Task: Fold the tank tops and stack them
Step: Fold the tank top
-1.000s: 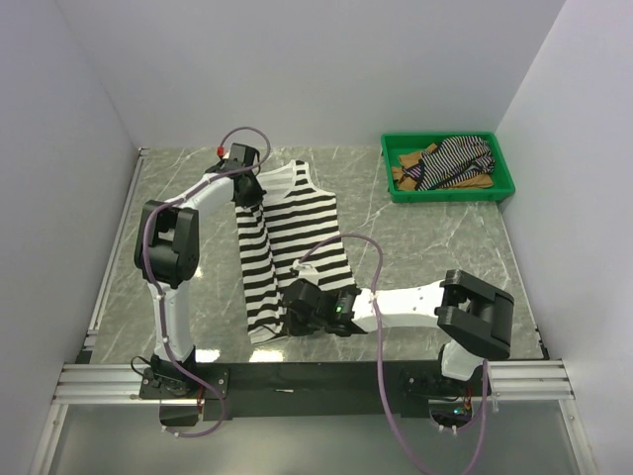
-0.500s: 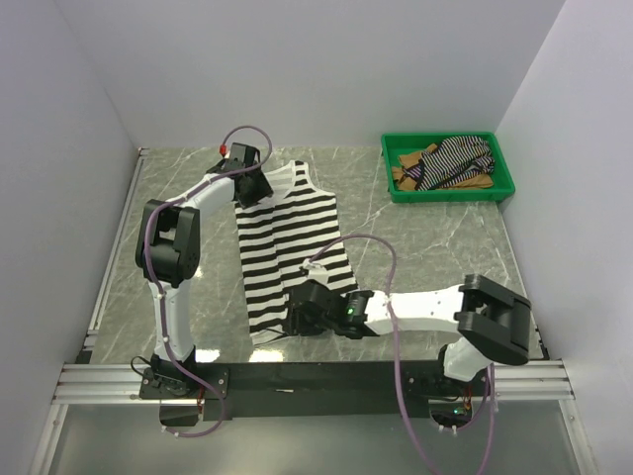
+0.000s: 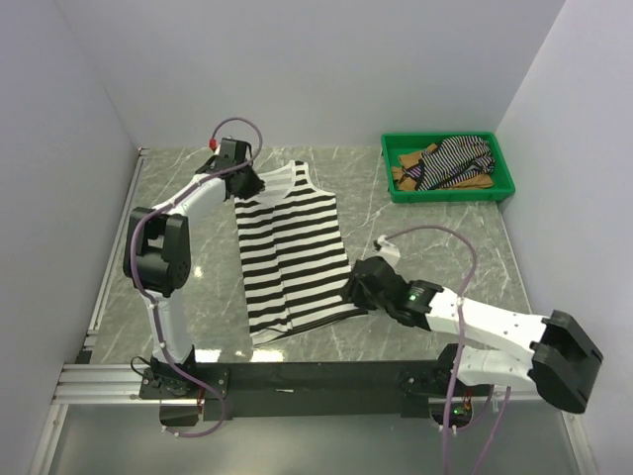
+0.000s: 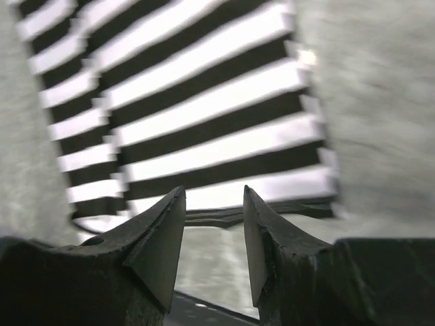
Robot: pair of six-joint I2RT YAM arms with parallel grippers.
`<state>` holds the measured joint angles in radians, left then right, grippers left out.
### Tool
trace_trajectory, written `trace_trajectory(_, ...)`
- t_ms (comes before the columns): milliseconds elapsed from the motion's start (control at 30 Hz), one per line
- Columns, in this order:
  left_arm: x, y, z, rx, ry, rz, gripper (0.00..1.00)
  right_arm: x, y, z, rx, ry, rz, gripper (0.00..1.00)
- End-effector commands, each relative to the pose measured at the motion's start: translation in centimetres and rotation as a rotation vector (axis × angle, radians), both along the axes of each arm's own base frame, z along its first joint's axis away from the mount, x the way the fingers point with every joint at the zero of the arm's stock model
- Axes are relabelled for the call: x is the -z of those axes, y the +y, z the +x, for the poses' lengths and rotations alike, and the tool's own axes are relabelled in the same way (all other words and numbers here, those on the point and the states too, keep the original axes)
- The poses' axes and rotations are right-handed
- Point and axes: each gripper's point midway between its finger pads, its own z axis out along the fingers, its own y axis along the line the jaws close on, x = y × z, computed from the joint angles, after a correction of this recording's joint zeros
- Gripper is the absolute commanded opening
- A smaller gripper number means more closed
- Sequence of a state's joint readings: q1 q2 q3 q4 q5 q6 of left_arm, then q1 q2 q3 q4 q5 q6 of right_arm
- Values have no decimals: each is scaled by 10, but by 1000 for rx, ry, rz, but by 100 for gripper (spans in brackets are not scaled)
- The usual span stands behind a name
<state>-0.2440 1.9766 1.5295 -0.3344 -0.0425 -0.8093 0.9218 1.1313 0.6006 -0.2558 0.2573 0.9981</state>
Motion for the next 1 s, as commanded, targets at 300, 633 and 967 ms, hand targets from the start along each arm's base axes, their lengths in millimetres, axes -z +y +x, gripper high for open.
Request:
trace_trajectory(300, 11, -104, -13, 238, -20, -75, 34, 41, -66, -18, 176, 72, -56, 48)
trace_trajectory(633, 30, -144, -5, 311, -18, -80, 35, 64, -58, -17, 162, 120, -76, 47)
trace_trajectory(967, 61, -135, -24, 318, 41, -25, 34, 72, -47, -28, 123, 137, -55, 8)
